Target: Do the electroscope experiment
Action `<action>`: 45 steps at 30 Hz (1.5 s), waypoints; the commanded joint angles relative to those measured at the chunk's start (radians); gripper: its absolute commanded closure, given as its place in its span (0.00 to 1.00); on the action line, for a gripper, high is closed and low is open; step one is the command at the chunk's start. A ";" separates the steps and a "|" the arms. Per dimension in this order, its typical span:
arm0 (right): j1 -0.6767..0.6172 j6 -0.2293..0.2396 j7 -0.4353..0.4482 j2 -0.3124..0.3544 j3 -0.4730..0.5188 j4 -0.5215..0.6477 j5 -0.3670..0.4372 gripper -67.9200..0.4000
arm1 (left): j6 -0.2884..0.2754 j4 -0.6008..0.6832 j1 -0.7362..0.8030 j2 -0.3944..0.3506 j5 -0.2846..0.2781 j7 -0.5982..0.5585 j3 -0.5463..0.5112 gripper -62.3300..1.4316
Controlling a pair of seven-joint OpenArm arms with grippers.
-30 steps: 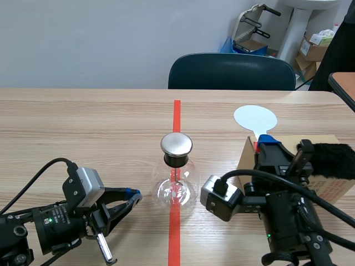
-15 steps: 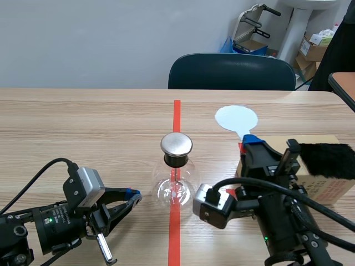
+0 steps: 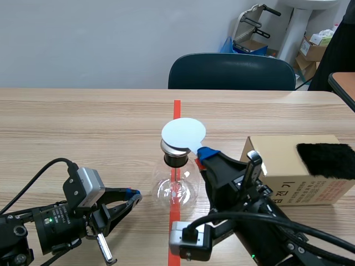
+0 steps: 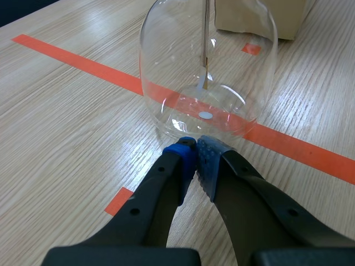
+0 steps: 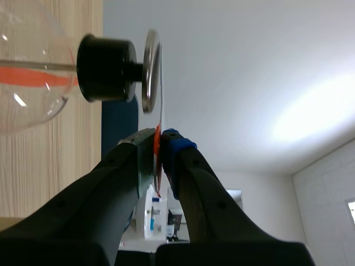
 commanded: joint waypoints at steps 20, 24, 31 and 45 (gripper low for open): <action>0.006 -0.011 0.118 0.008 0.003 0.016 -0.001 0.97 | -0.002 0.023 0.000 0.008 0.000 -0.014 -0.007 0.91; 0.006 -0.011 0.080 0.008 0.003 0.016 -0.001 0.97 | -0.002 0.023 0.000 0.008 0.000 -0.014 -0.007 0.91; 0.006 -0.011 -0.076 0.008 0.003 0.016 -0.001 0.97 | -0.002 0.023 0.000 0.008 0.000 -0.013 -0.007 0.91; 0.006 -0.011 -0.493 0.008 0.003 0.016 -0.001 0.97 | -0.002 0.023 0.000 0.008 0.000 -0.013 -0.007 0.91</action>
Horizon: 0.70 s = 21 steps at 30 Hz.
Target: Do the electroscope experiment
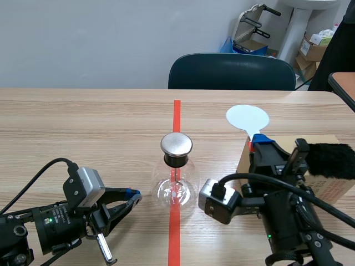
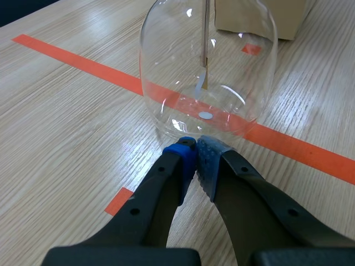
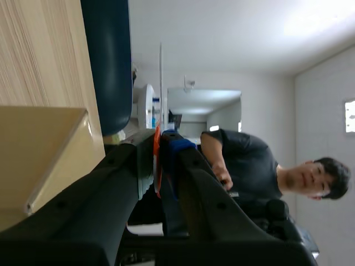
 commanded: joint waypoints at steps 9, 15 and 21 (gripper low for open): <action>0.006 -0.011 -0.096 0.008 0.003 0.016 -0.001 0.97 | -0.002 0.023 0.000 0.008 0.000 -0.013 -0.007 0.91; 0.006 -0.011 -0.095 0.008 0.003 0.016 -0.001 0.97 | -0.002 0.023 0.000 0.008 0.000 -0.013 -0.007 0.91; 0.006 -0.011 -0.095 0.008 0.003 0.016 -0.001 0.97 | -0.002 0.023 0.000 0.008 0.000 -0.013 -0.007 0.91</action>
